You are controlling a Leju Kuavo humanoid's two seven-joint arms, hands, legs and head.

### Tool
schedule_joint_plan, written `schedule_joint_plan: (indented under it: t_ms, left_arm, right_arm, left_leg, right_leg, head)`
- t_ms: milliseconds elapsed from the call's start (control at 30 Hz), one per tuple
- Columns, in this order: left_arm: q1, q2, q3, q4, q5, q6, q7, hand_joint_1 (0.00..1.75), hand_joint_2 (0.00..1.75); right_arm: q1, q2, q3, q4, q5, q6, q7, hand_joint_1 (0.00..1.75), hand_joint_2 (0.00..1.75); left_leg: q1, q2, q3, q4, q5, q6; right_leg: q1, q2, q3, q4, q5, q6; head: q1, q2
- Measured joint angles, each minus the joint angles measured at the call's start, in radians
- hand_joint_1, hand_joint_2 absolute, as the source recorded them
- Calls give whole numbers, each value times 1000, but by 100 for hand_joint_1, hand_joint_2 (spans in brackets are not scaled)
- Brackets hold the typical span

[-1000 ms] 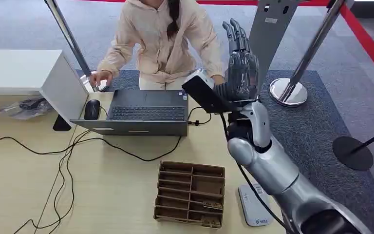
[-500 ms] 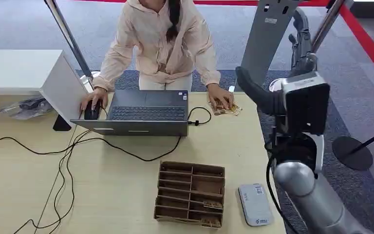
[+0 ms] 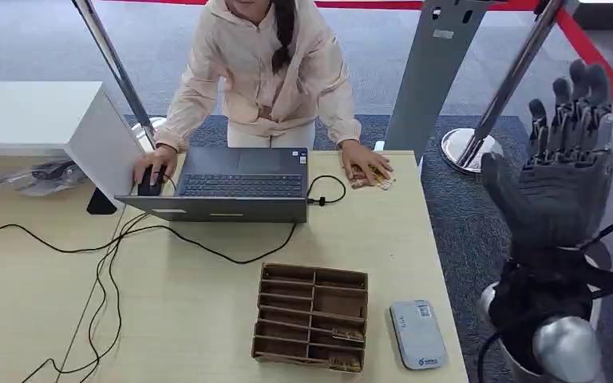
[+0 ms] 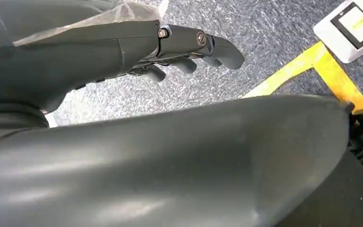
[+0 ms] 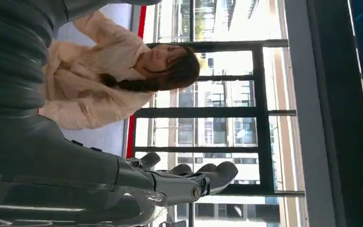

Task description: Pass the card to the sensor for recognition and then transmit it.

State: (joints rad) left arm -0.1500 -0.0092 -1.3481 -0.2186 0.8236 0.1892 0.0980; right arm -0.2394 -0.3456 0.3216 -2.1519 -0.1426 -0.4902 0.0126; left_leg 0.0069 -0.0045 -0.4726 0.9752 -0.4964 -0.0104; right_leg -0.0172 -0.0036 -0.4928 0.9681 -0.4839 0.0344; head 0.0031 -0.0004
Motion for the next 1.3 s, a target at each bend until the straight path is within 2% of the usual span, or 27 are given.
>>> schedule_joint_plan:
  t_ms: [200, 567, 900, 1300]
  left_arm:
    - [0, 5, 15, 0, 10, 7, -3, 0, 0]
    - [0, 14, 32, 0, 30, 20, -13, 0, 0]
    - [0, 19, 45, 0, 42, 31, 3, 0, 0]
    - [0, 19, 54, 0, 47, 44, -6, 0, 0]
  right_arm:
    - [63, -4, -53, -26, -63, 21, -49, 0, 175]
    - [177, 2, -101, -24, -92, 52, -123, 0, 175]
    - [254, 15, -109, 8, -128, 92, -170, 0, 175]
    - [264, 45, -93, 39, -136, 109, -185, 0, 175]
  left_leg:
    - [0, 0, 0, 0, 0, 0]
    - [0, 0, 0, 0, 0, 0]
    - [0, 0, 0, 0, 0, 0]
    - [0, 0, 0, 0, 0, 0]
  right_leg:
    - [0, 0, 0, 0, 0, 0]
    - [0, 0, 0, 0, 0, 0]
    - [0, 0, 0, 0, 0, 0]
    - [0, 0, 0, 0, 0, 0]
  head:
    - [0, 0]
    - [0, 0]
    - [0, 0]
    - [0, 0]
